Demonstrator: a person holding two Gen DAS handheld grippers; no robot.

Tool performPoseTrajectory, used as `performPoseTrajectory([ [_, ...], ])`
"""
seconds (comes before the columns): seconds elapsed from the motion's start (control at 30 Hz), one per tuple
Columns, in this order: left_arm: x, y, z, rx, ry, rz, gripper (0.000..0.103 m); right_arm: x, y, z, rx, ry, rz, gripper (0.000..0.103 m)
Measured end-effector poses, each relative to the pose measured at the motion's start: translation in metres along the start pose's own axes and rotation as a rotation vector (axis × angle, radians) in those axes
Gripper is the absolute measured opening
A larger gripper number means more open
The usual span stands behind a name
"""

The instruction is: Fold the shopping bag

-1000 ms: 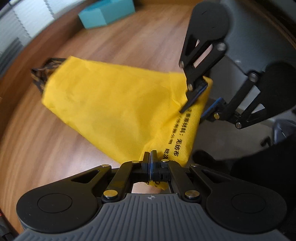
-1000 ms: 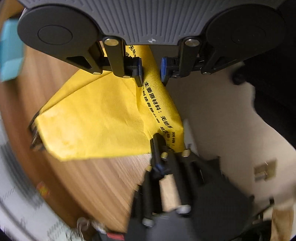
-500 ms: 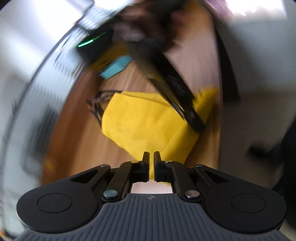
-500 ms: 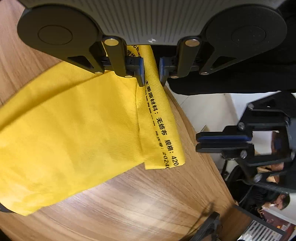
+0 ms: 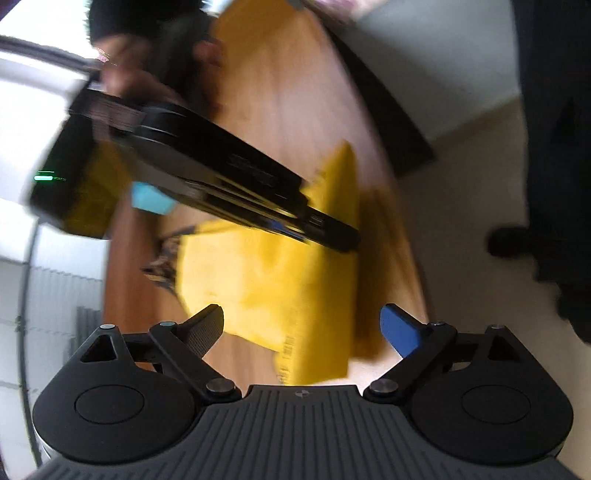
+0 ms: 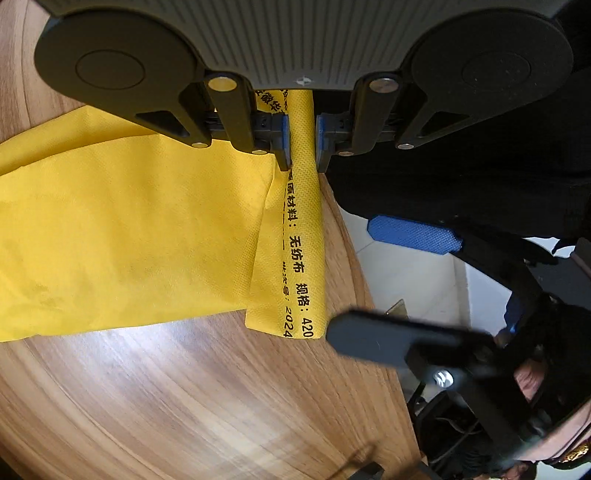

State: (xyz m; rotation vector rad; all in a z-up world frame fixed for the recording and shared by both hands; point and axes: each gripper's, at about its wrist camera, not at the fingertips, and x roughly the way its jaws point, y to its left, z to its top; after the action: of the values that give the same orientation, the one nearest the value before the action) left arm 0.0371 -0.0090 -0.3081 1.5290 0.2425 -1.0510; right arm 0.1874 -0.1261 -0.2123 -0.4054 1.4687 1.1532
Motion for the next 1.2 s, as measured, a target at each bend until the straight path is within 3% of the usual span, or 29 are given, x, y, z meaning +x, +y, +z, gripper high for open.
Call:
performPoseTrajectory([
  [0.03, 0.003, -0.002, 0.001, 0.006, 0.012, -0.012, 0.077, -0.001, 0.004, 0.001, -0.016, -0.002, -0.004, 0.014],
  [0.1, 0.012, 0.002, 0.001, -0.019, 0.042, -0.075, 0.034, -0.002, 0.010, 0.002, -0.037, -0.004, 0.004, 0.014],
  [0.13, 0.015, 0.005, 0.001, -0.036, 0.054, -0.107, 0.033, -0.003, 0.012, 0.002, -0.043, -0.006, 0.003, 0.014],
  [0.2, 0.019, 0.011, 0.001, -0.072, 0.052, -0.159, 0.020, -0.003, 0.018, 0.003, -0.059, -0.005, -0.001, 0.014],
  [0.27, 0.022, 0.036, 0.007, -0.179, 0.075, -0.283, 0.013, -0.003, 0.020, 0.003, -0.058, -0.005, 0.000, 0.014],
  [0.4, 0.034, 0.064, 0.002, -0.296, 0.074, -0.447, 0.011, -0.003, 0.020, -0.001, -0.043, -0.031, 0.034, 0.017],
  [0.53, 0.047, 0.082, -0.008, -0.393, 0.082, -0.607, 0.011, -0.008, 0.017, -0.013, -0.036, -0.126, -0.019, 0.038],
  [0.63, 0.060, 0.095, -0.015, -0.466, 0.095, -0.732, 0.011, -0.011, 0.017, -0.032, -0.045, -0.188, -0.053, 0.039],
  [0.8, 0.076, 0.110, -0.020, -0.526, 0.101, -0.831, 0.011, -0.008, 0.026, -0.074, -0.099, -0.326, -0.161, 0.039],
  [0.9, 0.086, 0.119, -0.024, -0.563, 0.109, -0.908, 0.011, -0.003, 0.035, -0.087, -0.194, -0.387, -0.257, 0.039],
  [0.97, 0.094, 0.125, -0.029, -0.611, 0.112, -0.959, 0.011, 0.007, 0.038, -0.089, -0.229, -0.406, -0.277, 0.039],
  [1.2, 0.114, 0.136, -0.051, -0.775, 0.115, -1.092, 0.011, 0.012, 0.010, -0.103, -0.183, -0.487, -0.190, 0.041],
])
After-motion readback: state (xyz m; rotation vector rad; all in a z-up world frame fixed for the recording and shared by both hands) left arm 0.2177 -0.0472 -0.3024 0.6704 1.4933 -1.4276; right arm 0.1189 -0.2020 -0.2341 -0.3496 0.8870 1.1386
